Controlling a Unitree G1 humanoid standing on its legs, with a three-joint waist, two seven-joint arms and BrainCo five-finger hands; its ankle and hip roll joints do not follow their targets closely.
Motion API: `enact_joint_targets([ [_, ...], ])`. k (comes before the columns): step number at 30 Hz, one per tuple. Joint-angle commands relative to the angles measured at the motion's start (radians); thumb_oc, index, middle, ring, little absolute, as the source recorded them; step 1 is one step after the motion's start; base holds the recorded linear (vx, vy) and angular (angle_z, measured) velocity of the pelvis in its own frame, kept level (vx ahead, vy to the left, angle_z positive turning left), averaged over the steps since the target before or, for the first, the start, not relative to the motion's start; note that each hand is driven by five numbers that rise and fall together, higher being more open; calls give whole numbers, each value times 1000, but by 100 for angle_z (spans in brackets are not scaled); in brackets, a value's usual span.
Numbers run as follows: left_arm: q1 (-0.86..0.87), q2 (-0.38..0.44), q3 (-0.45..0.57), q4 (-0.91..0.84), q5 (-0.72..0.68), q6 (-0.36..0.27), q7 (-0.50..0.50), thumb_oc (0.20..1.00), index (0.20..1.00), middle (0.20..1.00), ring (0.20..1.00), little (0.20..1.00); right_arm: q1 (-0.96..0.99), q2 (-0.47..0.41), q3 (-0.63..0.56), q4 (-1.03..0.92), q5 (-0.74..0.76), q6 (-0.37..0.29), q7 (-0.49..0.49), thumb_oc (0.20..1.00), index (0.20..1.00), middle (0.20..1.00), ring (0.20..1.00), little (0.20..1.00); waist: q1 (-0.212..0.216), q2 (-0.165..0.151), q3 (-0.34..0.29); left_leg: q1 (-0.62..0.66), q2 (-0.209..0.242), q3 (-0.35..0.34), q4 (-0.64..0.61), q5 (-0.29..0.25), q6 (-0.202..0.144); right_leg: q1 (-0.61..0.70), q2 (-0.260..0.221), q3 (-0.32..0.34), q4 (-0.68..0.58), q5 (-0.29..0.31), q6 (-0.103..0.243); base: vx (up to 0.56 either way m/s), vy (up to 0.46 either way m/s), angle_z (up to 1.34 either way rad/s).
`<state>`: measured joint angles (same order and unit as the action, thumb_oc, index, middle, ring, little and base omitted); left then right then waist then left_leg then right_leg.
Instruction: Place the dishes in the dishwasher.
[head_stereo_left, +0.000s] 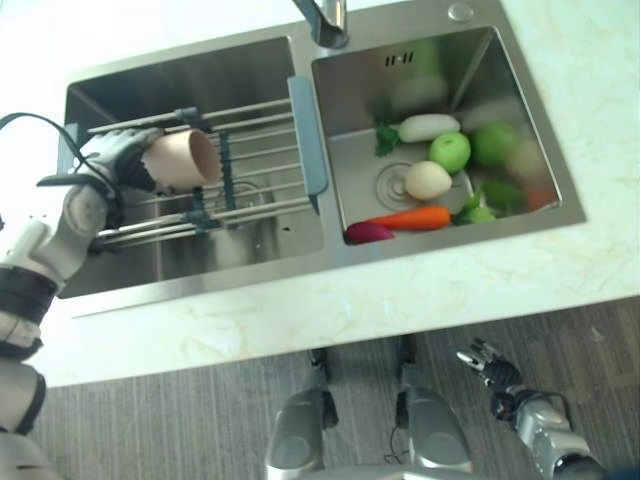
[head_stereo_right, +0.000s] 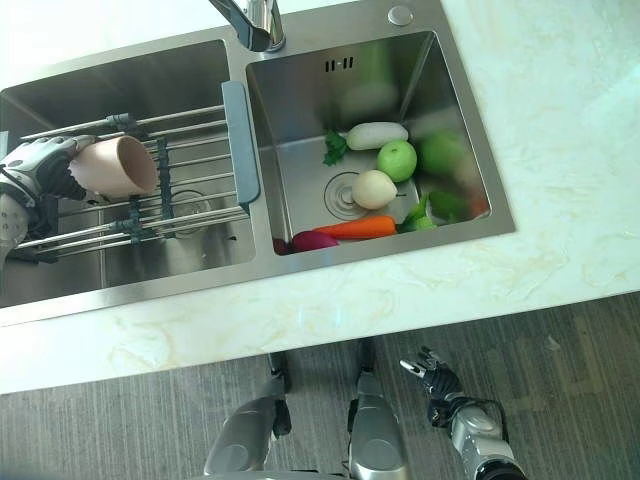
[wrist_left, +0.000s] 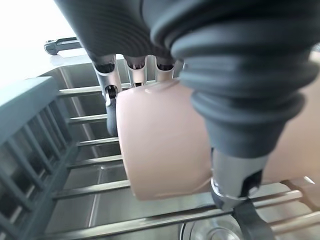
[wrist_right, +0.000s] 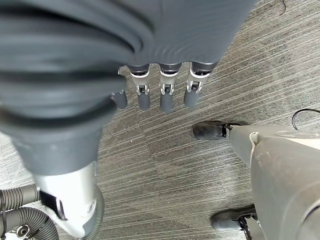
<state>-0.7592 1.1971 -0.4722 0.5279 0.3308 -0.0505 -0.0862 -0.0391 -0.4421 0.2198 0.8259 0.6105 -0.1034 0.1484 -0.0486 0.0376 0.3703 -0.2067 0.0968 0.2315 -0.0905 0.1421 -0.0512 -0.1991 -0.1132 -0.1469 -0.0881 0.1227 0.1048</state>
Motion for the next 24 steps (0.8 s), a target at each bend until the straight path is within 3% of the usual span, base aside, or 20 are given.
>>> enact_joint_targets([
  [1, -10, 24, -44, 47, -25, -4, -84, 200, 200, 200, 200, 200, -14, -39, -7, -28, 32, -30, 10, 1000, 1000, 1000, 1000, 1000, -10, -27, -25, 37, 36, -18, 3, -28, -97, -11, -134, -86, 1, 90, 152, 0, 0, 0],
  [4, 19, 21, -19, 54, -43, -11, -120, 200, 200, 200, 200, 200, -7, -33, -10, -26, 31, -32, 4, 1000, 1000, 1000, 1000, 1000, -7, -23, -38, 47, 34, -17, 3, -33, -94, -1, -134, -87, 1, 86, 153, 0, 0, 0],
  [9, 17, 33, -27, 39, -57, -58, -86, 200, 200, 200, 200, 200, -7, -36, -6, -21, 37, -25, -1, 1000, 1000, 1000, 1000, 1000, -6, -21, -50, 55, 37, -12, 3, -34, -95, 7, -133, -88, 1, 81, 151, 0, 0, 0],
  [15, 64, 25, 43, -60, -157, -126, 58, 200, 200, 200, 200, 200, 26, -7, -21, -1, 23, -38, -12, 1000, 1000, 1000, 1000, 1000, 7, -25, -75, 72, 35, -15, 3, -40, -93, 28, -133, -96, 1, 73, 149, 13, -31, 1],
  [24, 240, -12, 249, -298, -101, -210, 361, 200, 200, 200, 200, 200, 94, 54, -40, 7, 13, -35, -53, 1000, 1000, 1000, 1000, 1000, 30, -26, -142, 117, 35, -13, 3, -50, -91, 91, -140, -124, 1, 53, 145, 44, -33, 4],
])
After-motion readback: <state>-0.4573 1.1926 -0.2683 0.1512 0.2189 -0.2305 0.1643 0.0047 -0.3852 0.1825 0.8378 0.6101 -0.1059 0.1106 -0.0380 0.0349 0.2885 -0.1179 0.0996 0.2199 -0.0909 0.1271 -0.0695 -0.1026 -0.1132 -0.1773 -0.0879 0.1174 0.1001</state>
